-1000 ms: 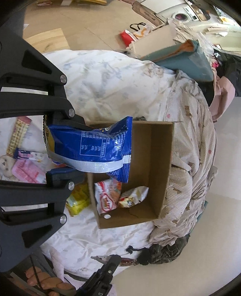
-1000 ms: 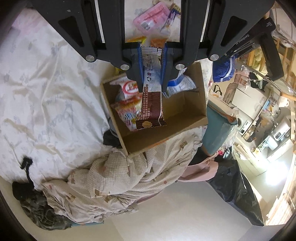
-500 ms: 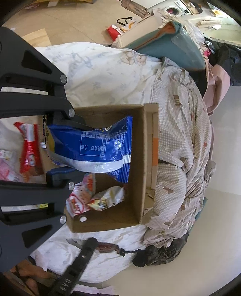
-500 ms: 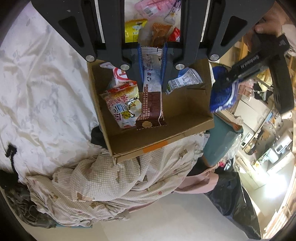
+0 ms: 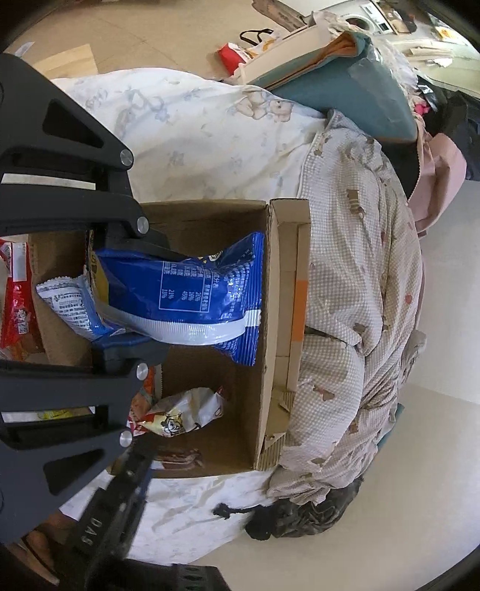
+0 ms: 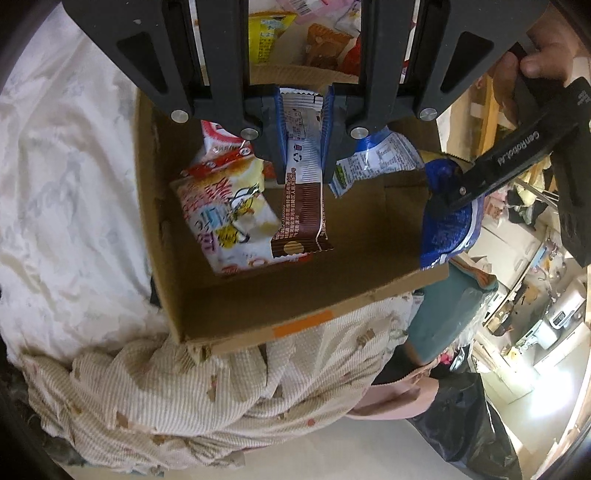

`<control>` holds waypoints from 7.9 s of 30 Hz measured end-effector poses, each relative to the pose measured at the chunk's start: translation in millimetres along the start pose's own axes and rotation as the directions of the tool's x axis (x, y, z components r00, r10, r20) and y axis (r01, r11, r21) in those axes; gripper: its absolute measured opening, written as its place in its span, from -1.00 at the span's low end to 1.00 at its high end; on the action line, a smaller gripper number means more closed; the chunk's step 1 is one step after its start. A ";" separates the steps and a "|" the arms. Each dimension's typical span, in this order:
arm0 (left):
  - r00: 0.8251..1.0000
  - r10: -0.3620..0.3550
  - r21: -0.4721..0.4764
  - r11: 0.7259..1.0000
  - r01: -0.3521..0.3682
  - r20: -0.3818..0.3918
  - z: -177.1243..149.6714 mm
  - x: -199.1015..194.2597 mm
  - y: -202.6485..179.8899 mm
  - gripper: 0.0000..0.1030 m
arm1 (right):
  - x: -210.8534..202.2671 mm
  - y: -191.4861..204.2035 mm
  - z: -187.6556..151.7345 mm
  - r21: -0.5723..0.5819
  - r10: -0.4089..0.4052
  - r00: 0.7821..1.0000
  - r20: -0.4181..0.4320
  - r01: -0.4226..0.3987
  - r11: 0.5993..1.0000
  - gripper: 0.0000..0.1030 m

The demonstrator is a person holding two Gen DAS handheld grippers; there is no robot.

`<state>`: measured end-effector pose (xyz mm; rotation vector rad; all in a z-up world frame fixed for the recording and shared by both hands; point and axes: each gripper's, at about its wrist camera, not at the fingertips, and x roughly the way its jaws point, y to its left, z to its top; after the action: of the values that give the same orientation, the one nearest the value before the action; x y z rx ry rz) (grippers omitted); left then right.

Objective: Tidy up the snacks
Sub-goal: 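Carry both snacks over the cardboard box and open both grippers, then withdraw both grippers from the box toward the remaining snacks, then grasp the pink-checked wafer bar with the left gripper while the right gripper grasps the yellow chip bag, then carry both snacks into the cardboard box and open both grippers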

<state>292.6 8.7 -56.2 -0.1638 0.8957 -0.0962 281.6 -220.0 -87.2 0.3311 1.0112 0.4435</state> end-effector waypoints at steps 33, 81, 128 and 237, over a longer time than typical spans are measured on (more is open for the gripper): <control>0.998 0.064 0.025 0.998 -0.064 0.026 -6.2 -8.3 -5.4 0.69 | 0.9 -11.4 -2.2 0.076 -0.002 1.000 0.022 0.000 0.997 0.32; 0.998 0.061 -0.014 0.998 -0.061 0.006 -73.8 -101.9 16.2 0.96 | -88.1 5.1 -64.7 0.057 -0.048 0.997 0.062 0.045 0.997 0.52; 0.793 0.033 -0.108 0.986 -0.124 -0.609 -198.1 15.3 27.5 -0.56 | -73.5 -20.9 -105.6 0.167 -0.136 0.986 -0.101 0.151 0.974 0.52; 0.988 0.106 -0.029 0.993 -0.110 -0.116 -55.2 -87.0 23.4 -0.56 | -114.7 5.5 -62.2 0.097 -0.003 0.984 0.179 -0.015 0.995 -0.31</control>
<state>195.6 39.3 -27.5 -0.1432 1.0190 0.0116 174.3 -268.9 -31.0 0.4546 0.8580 0.3629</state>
